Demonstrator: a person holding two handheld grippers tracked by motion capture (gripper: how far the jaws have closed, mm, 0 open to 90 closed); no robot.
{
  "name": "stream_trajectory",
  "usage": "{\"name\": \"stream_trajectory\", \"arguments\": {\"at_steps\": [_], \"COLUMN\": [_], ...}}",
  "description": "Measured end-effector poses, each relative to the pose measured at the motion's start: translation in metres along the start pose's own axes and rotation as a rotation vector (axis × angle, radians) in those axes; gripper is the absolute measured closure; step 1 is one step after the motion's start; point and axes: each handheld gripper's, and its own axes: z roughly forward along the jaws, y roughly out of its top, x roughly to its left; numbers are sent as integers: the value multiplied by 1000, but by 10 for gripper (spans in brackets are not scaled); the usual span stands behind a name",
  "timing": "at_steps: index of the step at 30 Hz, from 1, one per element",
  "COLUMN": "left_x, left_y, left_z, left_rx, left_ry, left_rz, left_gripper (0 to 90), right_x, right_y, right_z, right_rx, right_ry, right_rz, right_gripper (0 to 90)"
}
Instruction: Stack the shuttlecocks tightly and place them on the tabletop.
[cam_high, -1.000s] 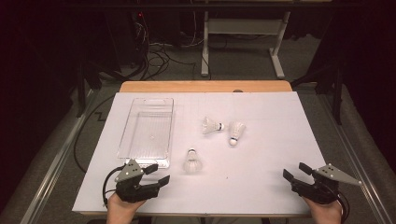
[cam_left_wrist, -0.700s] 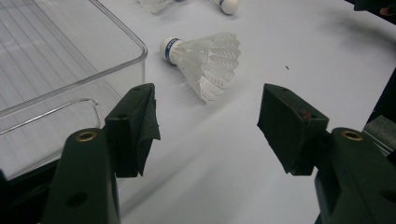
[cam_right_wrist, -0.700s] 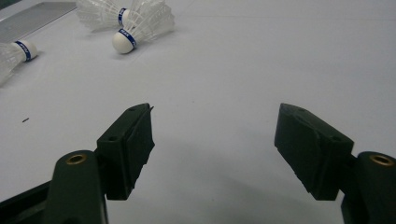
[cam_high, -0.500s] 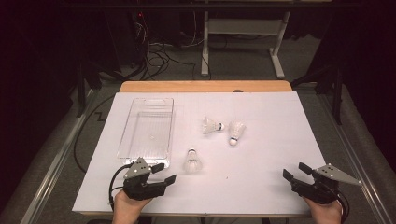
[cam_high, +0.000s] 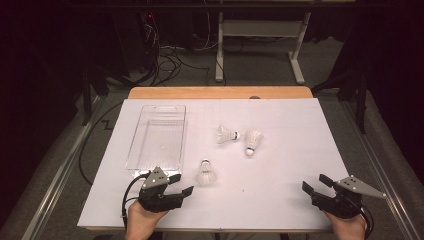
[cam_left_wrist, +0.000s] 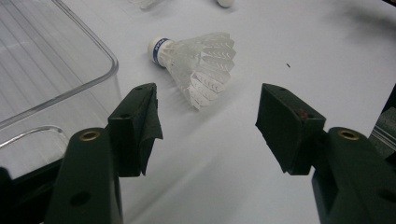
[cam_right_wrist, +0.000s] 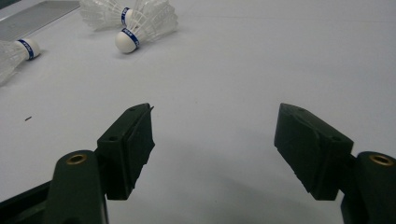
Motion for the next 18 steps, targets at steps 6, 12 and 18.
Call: {"name": "stream_trajectory", "arguments": {"at_steps": [6,12,18], "left_x": [0,-3,-4], "left_y": [6,15,25], "left_z": [5,13,21], "left_rx": [21,45,80], "left_ry": [-7,-1,2], "left_rz": [-26,-12,-3], "left_gripper": [400,411,432], "right_x": [0,0,0], "right_y": [0,0,0], "right_z": [0,0,0], "right_rx": [1,0,0], "right_ry": [1,2,3], "right_rz": [-1,-1,-1], "right_gripper": [289,290,290]}}
